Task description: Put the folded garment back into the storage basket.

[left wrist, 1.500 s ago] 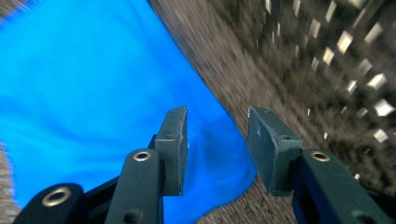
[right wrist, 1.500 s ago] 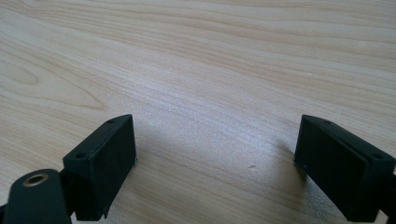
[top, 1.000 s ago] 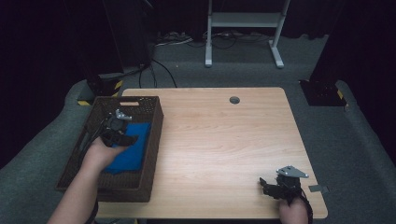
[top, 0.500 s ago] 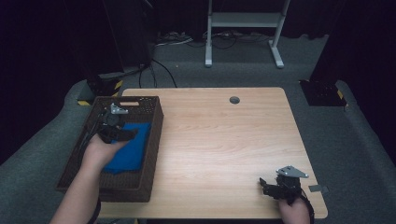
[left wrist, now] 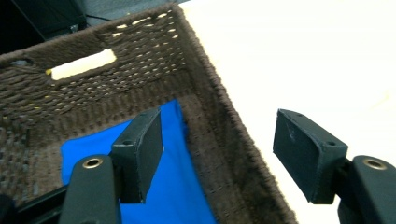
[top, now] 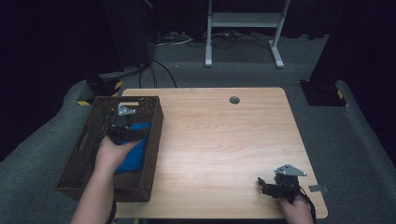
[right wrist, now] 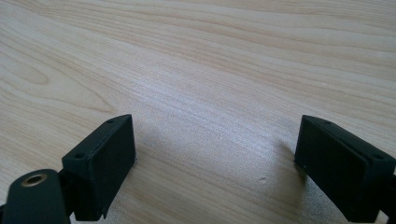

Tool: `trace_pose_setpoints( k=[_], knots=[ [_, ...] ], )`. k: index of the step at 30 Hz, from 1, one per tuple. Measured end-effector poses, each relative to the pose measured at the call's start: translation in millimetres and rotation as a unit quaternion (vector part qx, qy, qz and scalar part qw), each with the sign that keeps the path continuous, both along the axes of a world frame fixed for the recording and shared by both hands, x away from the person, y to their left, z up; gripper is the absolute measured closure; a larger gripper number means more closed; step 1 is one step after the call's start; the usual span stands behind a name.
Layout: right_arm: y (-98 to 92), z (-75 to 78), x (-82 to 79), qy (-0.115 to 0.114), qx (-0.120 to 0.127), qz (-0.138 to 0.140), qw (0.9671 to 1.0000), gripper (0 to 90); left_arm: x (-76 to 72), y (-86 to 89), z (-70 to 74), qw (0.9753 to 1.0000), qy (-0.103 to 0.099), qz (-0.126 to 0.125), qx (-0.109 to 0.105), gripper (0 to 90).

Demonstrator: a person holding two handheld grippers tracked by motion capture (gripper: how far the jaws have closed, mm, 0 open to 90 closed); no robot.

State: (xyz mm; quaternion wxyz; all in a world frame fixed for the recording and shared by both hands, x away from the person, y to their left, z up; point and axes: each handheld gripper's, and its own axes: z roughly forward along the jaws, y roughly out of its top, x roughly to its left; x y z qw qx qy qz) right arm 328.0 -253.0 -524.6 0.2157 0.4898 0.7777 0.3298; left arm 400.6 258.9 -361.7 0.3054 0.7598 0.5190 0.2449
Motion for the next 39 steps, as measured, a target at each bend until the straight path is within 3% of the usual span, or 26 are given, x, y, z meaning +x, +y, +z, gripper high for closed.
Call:
trace_pose_setpoints(
  k=[16,28,39],
  knots=[
    [-0.4,0.0,-4.0,0.001,0.002,0.010,0.9999,12.4,-10.6,-41.9,2.6,0.9986,-0.033,-0.012,-0.041,25.5],
    [-1.1,0.0,-4.0,0.001,0.003,0.012,0.9999,12.6,-4.9,-80.0,0.2,0.9975,-0.036,-0.044,-0.041,19.9],
    [-2.4,0.0,-2.7,0.002,0.004,0.014,0.9999,12.5,-6.5,-117.6,0.1,0.9949,-0.046,-0.073,-0.053,18.0]
  ],
)
